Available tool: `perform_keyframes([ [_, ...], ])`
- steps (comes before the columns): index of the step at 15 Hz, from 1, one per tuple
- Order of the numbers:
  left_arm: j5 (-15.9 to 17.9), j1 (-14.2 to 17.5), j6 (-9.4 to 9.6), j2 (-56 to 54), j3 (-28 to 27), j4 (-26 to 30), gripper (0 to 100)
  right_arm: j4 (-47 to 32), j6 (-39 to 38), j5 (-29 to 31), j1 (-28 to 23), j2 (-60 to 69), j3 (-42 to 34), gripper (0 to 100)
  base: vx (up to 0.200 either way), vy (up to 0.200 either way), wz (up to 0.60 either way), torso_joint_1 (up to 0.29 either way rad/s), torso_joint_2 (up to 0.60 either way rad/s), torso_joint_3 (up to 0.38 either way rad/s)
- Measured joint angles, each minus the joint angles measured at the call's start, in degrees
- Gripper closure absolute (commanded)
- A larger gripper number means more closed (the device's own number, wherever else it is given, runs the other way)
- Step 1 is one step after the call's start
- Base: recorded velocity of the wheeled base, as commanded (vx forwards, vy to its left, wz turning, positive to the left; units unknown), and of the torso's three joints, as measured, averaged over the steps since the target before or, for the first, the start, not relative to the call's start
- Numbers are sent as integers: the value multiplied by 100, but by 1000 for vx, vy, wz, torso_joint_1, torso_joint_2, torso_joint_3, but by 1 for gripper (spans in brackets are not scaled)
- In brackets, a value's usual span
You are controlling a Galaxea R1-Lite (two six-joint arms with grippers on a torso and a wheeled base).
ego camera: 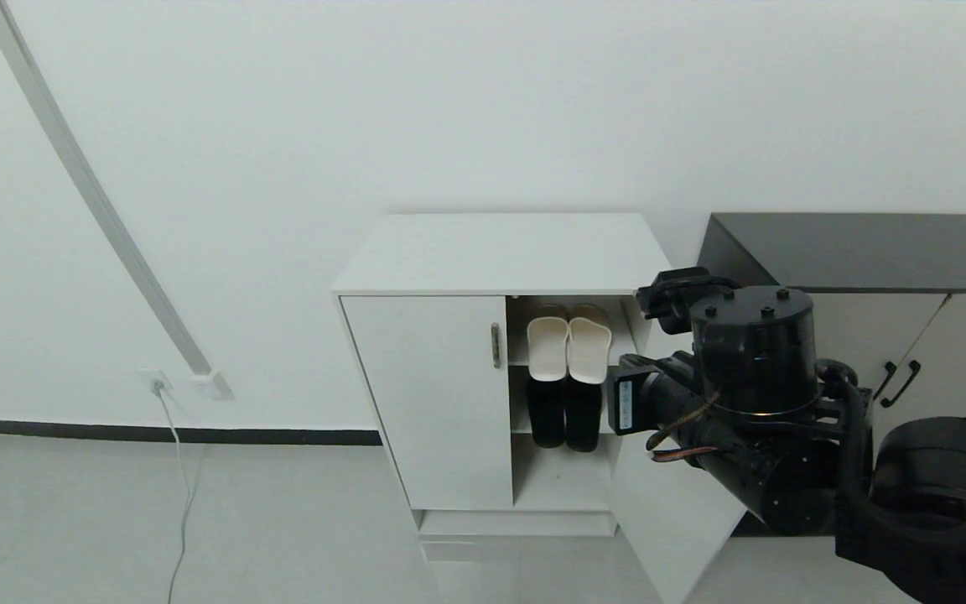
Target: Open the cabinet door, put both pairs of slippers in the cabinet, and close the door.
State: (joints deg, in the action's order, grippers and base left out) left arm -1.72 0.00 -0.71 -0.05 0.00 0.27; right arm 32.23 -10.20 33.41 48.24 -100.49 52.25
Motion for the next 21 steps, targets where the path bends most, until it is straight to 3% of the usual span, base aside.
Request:
perform_keyframes([
  [7, 0, 0, 0, 0, 0, 0, 100, 66, 6, -187, -152, -130, 37, 100, 0, 0, 0, 179, -390, -214],
  [13, -2, 0, 38, 0, 0, -2, 100, 245, 73, -211, -212, -207, -55, 100, 0, 0, 0, 8, -13, -9],
  [19, -9, 2, 9, 0, 0, 5, 100, 245, 79, -330, -255, -277, -112, 100, 0, 0, -600, 4, -1, 1],
  [21, -11, -2, -2, 0, 0, 0, 100, 255, 82, -330, -315, -293, -127, 100, 0, 0, 0, 0, 0, 0],
])
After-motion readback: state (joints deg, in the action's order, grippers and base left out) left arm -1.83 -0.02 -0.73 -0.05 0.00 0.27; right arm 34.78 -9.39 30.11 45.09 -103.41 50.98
